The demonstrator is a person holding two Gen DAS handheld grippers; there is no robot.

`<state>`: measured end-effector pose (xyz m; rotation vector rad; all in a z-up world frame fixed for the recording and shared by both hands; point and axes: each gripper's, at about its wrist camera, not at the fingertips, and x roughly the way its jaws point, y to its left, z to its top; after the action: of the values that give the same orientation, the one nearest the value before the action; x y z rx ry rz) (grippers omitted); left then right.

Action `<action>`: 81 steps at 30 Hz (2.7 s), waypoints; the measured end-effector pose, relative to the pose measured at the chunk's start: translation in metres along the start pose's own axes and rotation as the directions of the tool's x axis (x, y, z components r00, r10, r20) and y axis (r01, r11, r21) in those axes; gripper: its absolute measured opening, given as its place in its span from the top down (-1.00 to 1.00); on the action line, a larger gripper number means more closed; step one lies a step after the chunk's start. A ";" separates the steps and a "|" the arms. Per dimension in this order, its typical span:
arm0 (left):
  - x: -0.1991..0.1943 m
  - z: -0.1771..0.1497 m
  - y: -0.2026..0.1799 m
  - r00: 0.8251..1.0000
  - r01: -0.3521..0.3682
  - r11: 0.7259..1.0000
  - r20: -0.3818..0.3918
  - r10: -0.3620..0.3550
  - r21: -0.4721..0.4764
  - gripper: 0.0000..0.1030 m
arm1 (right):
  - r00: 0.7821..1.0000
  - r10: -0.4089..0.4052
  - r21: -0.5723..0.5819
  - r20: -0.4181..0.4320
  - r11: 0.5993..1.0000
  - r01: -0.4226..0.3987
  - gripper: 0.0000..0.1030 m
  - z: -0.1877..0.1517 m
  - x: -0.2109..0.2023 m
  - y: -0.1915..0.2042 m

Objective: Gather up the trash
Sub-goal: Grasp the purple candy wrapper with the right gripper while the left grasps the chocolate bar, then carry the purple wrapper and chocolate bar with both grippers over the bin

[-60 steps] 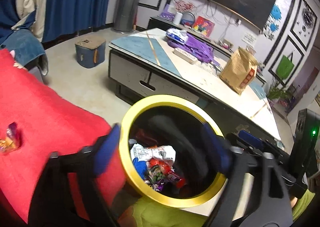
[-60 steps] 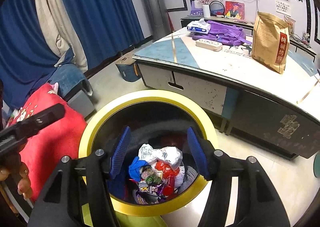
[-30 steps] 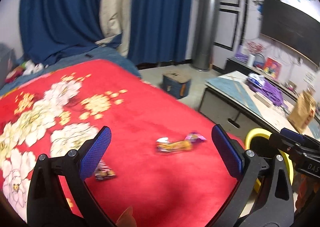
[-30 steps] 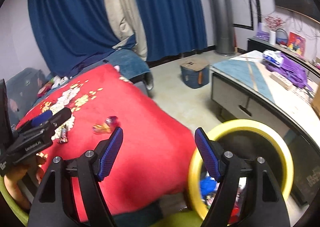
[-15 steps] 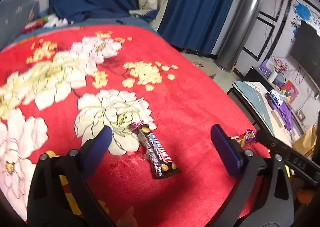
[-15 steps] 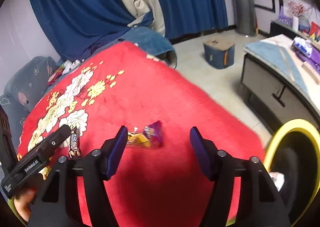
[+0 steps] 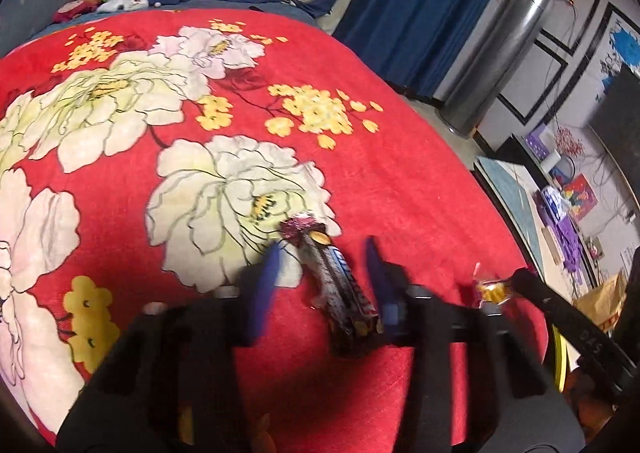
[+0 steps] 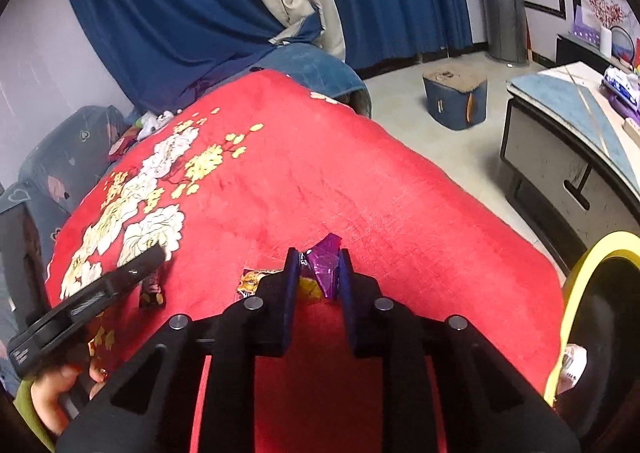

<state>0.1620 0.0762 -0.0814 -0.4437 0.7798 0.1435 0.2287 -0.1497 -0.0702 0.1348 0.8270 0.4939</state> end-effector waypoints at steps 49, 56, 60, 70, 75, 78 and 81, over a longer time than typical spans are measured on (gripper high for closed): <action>-0.066 -0.069 -0.222 0.915 0.373 0.807 -0.038 -0.401 0.457 0.85 | 0.935 -0.237 0.163 0.265 0.966 0.198 0.66 -0.058 -0.193 -0.135; -0.065 -0.084 -0.245 0.903 0.400 0.771 -0.069 -0.424 0.495 0.85 | 0.920 -0.286 0.226 0.269 0.947 0.229 0.66 -0.070 -0.208 -0.161; -0.063 -0.093 -0.256 0.894 0.420 0.750 -0.092 -0.438 0.512 0.85 | 0.913 -0.313 0.250 0.261 0.936 0.249 0.66 -0.078 -0.212 -0.171; -0.052 -0.118 -0.287 0.863 0.486 0.676 -0.180 -0.472 0.554 0.84 | 0.894 -0.378 0.280 0.239 0.909 0.310 0.66 -0.091 -0.215 -0.195; -0.044 -0.132 -0.301 0.852 0.507 0.646 -0.220 -0.475 0.570 0.84 | 0.891 -0.404 0.309 0.208 0.891 0.332 0.66 -0.098 -0.213 -0.210; -0.040 -0.138 -0.305 0.850 0.514 0.635 -0.239 -0.470 0.577 0.84 | 0.889 -0.413 0.323 0.199 0.884 0.338 0.66 -0.101 -0.212 -0.219; -0.034 -0.142 -0.308 0.846 0.521 0.624 -0.258 -0.466 0.583 0.84 | 0.886 -0.422 0.334 0.191 0.877 0.346 0.66 -0.104 -0.210 -0.224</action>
<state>0.1343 -0.2616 -0.0432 0.0066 0.7084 -0.6647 0.1145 -0.4531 -0.0670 0.2925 0.6417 -0.0321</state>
